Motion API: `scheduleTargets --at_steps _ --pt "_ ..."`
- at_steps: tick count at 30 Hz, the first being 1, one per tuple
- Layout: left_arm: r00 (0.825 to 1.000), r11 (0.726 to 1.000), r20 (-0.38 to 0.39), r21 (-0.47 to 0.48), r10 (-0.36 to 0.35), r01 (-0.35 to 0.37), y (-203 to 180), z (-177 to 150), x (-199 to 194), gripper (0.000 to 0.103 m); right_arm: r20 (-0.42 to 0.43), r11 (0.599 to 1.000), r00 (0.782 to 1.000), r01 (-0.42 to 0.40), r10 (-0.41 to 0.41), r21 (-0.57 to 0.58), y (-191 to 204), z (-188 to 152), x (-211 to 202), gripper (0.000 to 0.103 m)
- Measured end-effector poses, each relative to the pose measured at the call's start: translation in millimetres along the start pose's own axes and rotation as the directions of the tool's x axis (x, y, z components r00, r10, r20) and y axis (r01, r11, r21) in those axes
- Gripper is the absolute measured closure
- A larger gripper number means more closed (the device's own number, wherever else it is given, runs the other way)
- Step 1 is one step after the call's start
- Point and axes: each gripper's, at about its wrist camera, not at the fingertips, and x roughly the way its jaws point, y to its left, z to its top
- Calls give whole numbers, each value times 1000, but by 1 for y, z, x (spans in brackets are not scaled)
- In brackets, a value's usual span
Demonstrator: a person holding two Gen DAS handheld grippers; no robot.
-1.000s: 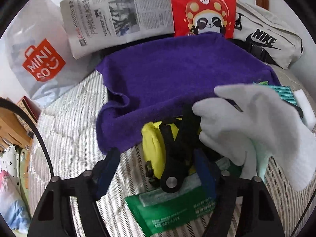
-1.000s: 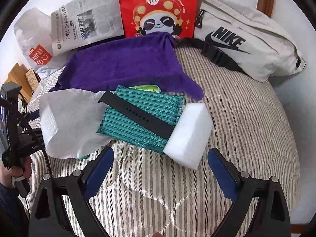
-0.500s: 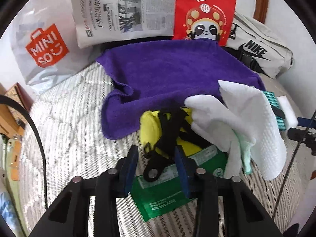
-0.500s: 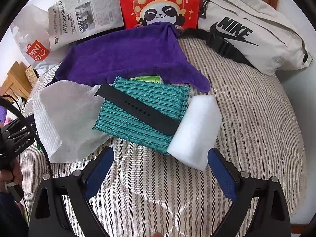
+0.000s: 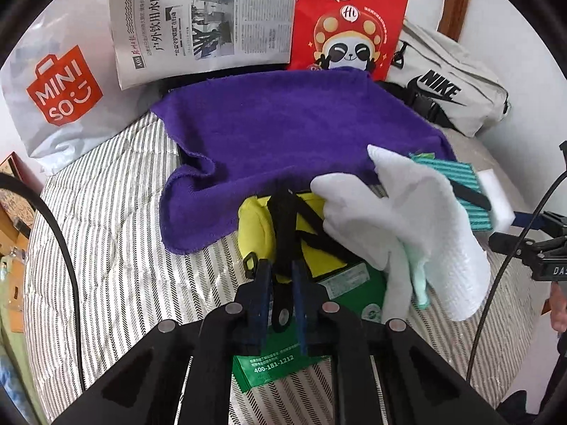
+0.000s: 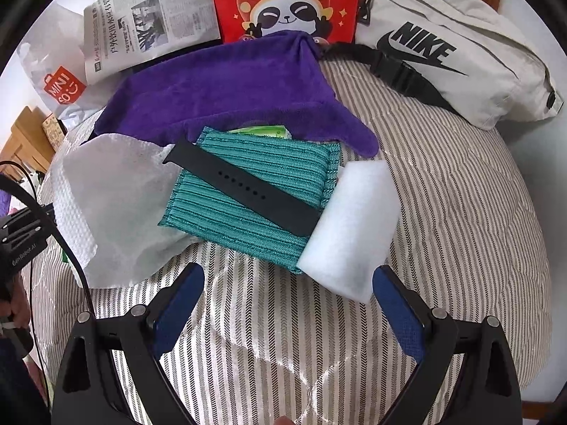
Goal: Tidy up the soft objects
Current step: 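Move the right tool toward the black watch strap on the teal cloth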
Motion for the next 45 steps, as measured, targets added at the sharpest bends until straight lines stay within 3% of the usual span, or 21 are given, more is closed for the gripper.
scheduleTargets --at_steps 6,10,18,21,24,28,33,39,41,45 --pt "999 999 1 14 -50 50 -8 0 -5 91 -6 1000 1000 3 -3 -12 1 -1 1 7" --pt "999 999 -32 40 -20 21 -15 0 6 91 -13 1000 1000 6 -6 -15 2 -1 3 7" --pt "999 999 -18 29 40 -40 -19 6 14 91 -24 1000 1000 7 -8 -26 4 -3 5 8" --pt "997 996 -5 54 73 -73 -25 5 14 95 -8 998 1000 29 -29 -47 5 -4 5 15" --pt "999 998 5 32 50 -51 -22 5 12 98 11 997 999 43 -42 -66 4 -4 3 19" --pt "1000 1000 2 -4 24 -24 -16 5 12 98 56 997 998 -13 17 -77 1 3 -1 19" --pt "1000 1000 -5 -20 21 -21 -15 7 15 98 106 984 994 1 18 -176 13 19 -5 25" --pt "1000 1000 -5 -17 15 -15 -16 6 18 98 179 965 984 46 0 -257 11 24 -22 25" --pt "1000 1000 -6 -21 8 -8 -15 7 18 98 204 959 978 31 29 -283 13 25 -25 25" --pt "1000 999 -8 -36 -15 15 -11 7 18 98 216 913 974 30 64 -408 37 30 -12 25"
